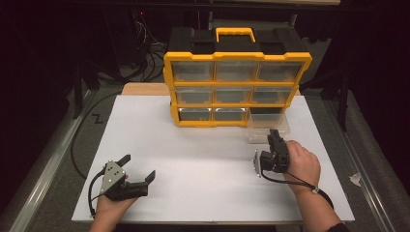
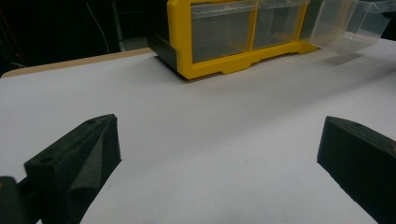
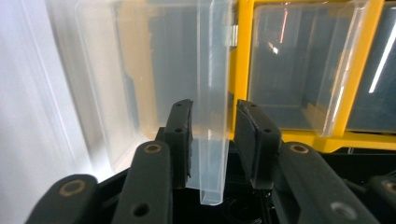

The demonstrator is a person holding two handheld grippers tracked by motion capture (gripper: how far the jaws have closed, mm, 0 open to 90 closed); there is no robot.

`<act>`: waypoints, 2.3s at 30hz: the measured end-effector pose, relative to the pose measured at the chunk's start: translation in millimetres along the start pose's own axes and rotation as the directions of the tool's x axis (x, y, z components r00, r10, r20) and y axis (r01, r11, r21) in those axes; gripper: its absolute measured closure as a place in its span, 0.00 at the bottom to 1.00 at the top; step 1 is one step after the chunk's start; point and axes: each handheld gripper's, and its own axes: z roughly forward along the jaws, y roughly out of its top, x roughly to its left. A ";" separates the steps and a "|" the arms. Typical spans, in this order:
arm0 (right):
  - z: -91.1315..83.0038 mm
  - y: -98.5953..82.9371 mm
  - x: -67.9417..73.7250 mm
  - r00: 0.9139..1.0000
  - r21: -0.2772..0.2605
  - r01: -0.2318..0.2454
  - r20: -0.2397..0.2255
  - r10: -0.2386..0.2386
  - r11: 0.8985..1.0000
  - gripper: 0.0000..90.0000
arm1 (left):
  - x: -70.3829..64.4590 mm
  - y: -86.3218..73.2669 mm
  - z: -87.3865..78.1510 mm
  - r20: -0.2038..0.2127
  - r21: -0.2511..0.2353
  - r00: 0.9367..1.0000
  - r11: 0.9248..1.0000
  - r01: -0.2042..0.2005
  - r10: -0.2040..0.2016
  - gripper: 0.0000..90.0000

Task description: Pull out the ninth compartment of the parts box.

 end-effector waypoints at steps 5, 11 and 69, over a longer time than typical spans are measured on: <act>-4.9 3.6 -9.3 1.000 -0.016 -0.021 -0.020 0.021 1.000 0.65 | -0.2 -0.1 -0.8 0.002 0.001 1.000 1.000 0.000 0.000 0.00; -14.2 8.0 -15.3 0.998 -0.023 -0.034 -0.048 0.033 0.999 0.61 | -0.7 0.6 -1.0 0.002 0.000 1.000 1.000 -0.005 0.005 0.00; -58.1 20.5 34.8 0.991 -0.082 -0.102 -0.097 0.094 0.991 0.01 | -3.1 1.1 -2.6 0.005 -0.003 0.999 0.999 -0.036 0.036 0.00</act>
